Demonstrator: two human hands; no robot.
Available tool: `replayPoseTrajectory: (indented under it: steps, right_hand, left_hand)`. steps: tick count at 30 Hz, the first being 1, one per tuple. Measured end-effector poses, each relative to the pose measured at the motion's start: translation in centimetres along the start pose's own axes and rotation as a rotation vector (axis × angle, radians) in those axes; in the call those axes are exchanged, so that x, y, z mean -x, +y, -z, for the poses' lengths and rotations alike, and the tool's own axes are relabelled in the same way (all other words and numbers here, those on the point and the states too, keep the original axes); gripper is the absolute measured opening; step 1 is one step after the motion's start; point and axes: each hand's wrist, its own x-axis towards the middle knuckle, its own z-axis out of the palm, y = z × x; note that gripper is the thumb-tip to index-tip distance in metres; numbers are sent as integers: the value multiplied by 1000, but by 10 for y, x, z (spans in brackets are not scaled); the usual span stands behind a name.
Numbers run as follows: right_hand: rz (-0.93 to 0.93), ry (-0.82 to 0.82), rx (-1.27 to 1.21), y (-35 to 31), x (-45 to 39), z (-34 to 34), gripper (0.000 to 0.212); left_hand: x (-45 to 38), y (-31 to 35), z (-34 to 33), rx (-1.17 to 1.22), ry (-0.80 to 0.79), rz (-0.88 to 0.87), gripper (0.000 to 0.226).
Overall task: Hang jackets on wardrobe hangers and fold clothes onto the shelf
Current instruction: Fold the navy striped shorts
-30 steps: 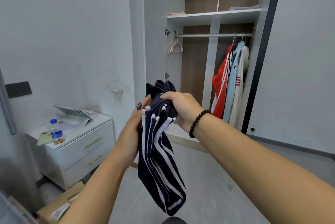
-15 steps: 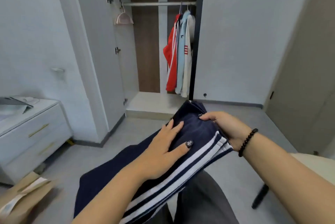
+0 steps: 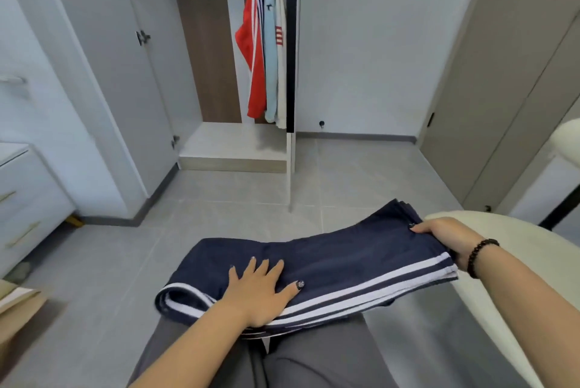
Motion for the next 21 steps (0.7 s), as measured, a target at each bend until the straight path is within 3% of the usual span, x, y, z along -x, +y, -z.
replayPoseTrajectory:
  steps: [4,8,12,15,21]
  right_hand:
    - [31,26,123,-23,-4,-7,28]
    - [152,6,299,-57,3,-42,33]
    - [268,-25,416,-79,7,-76,33]
    - [290,-42,429,-82,3,-91,31]
    - [266,-25,369,-76,-9,-107,30]
  left_hand:
    - [8,-26,-5,-156,100,161,90]
    - [8,-49,1,-59,287,403,71]
    - [8,-98,15,302,390,625,54]
    - [12,-133,29,605,393,663,43]
    - [30,-173,52,1308,155,629,41]
